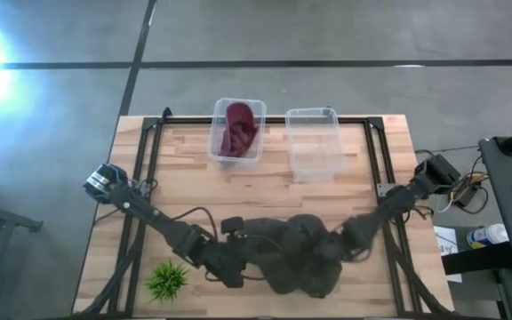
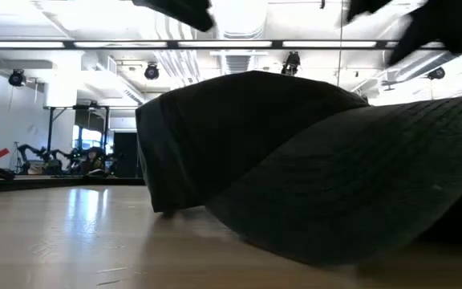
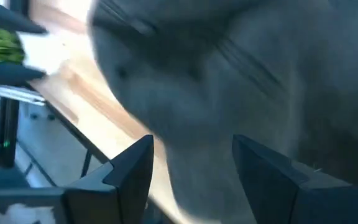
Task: Pick & Place hat
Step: Put the left black cap into the right transparent bin
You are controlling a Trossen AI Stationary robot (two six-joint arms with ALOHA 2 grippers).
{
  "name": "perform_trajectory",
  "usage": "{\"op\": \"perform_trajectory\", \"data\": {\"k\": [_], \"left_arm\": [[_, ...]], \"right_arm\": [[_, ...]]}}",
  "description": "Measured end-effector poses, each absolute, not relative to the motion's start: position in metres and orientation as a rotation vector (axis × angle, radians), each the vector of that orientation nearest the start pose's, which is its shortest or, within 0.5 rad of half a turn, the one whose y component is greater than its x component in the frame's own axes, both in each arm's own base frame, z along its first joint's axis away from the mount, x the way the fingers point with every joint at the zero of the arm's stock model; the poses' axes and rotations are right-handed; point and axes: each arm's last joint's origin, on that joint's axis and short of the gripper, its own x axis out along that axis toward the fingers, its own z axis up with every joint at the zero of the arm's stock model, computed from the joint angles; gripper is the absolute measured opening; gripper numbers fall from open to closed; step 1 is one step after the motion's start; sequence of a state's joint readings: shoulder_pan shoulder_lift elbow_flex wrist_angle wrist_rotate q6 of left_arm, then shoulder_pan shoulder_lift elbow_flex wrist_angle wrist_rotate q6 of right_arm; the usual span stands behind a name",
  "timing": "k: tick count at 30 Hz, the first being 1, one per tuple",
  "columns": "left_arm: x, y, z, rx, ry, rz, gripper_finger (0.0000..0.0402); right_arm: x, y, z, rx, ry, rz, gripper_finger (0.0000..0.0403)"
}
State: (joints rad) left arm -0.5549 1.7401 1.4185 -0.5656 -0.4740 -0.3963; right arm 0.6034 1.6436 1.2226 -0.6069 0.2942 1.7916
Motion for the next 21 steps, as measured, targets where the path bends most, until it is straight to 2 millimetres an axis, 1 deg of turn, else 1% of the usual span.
{"op": "perform_trajectory", "data": {"k": [2, 3, 6, 9, 14, 18, 21], "left_arm": [[0.33, -0.181, 0.266, 0.088, 0.788, 0.065, 0.0128], [0.332, -0.177, 0.262, 0.096, 0.803, 0.058, 0.0128], [0.336, -0.168, 0.246, 0.089, 0.87, 0.022, 0.0128], [0.337, -0.161, 0.224, 0.075, 0.938, -0.022, 0.0128], [0.328, -0.157, 0.188, 0.047, 1.036, -0.039, 0.0128], [0.32, -0.157, 0.164, -0.089, 1.074, -0.076, 0.0128], [0.316, -0.159, 0.152, -0.179, 1.055, -0.088, 0.0128]], "right_arm": [[0.269, 0.2, 0.241, 1.259, 0.873, -0.635, 0.0215], [0.263, 0.208, 0.239, 1.279, 0.888, -0.651, 0.0215], [0.251, 0.23, 0.226, 1.345, 0.919, -0.671, 0.0215], [0.246, 0.242, 0.212, 1.36, 0.935, -0.704, 0.0215], [0.255, 0.251, 0.197, 1.379, 0.919, -0.683, 0.0215], [0.264, 0.252, 0.185, 1.367, 0.913, -0.681, 0.0215], [0.269, 0.249, 0.178, 1.357, 0.899, -0.708, 0.0215]]}}
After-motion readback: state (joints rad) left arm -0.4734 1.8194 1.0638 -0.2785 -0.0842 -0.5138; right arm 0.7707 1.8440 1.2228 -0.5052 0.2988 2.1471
